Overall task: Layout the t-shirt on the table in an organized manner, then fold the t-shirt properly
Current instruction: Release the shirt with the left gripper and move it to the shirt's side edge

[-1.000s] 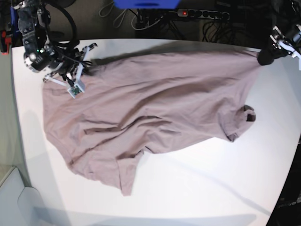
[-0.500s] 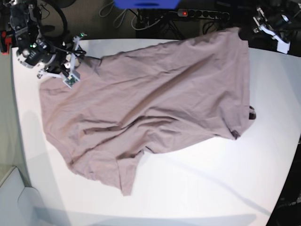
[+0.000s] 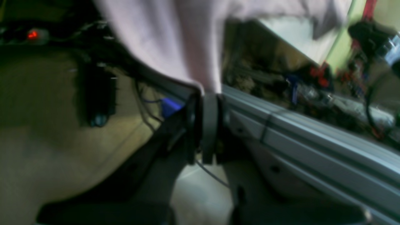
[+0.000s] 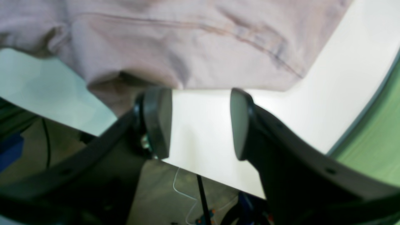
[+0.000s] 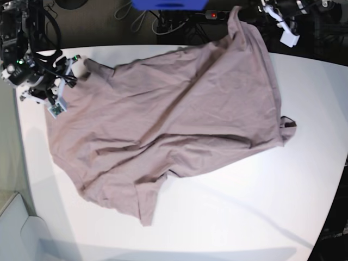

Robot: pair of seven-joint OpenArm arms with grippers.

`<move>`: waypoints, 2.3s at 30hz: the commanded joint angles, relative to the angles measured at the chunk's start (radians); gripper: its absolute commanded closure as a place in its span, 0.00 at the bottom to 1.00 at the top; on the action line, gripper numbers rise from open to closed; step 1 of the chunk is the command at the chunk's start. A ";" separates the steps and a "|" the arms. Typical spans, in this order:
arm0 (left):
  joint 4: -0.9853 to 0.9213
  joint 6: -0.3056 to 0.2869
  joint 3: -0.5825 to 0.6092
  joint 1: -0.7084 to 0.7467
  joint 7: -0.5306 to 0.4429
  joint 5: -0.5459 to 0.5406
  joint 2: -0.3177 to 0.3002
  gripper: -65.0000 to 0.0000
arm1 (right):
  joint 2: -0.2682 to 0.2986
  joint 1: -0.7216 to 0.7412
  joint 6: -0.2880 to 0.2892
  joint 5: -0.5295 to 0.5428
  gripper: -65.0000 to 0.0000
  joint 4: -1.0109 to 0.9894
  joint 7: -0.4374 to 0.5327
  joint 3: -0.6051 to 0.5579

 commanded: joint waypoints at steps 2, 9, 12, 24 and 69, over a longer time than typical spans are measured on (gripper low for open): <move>0.053 0.002 0.035 0.014 0.004 -0.020 -0.007 1.00 | -0.012 0.024 0.008 0.003 0.54 0.018 0.014 0.005; 0.108 0.003 0.179 0.033 0.005 0.035 -0.058 1.00 | -0.040 0.057 0.008 0.003 0.54 0.018 0.014 0.005; 0.106 0.003 0.267 0.027 0.005 0.105 -0.098 1.00 | -0.040 0.073 0.008 0.003 0.54 0.017 0.011 0.005; 0.106 0.011 0.457 -0.035 0.004 0.337 -0.165 0.99 | -0.042 0.076 0.008 0.003 0.54 0.017 0.013 0.005; -0.024 0.003 -0.407 -0.319 0.005 0.072 -0.113 0.28 | -0.063 0.071 0.008 0.003 0.54 0.013 0.013 0.005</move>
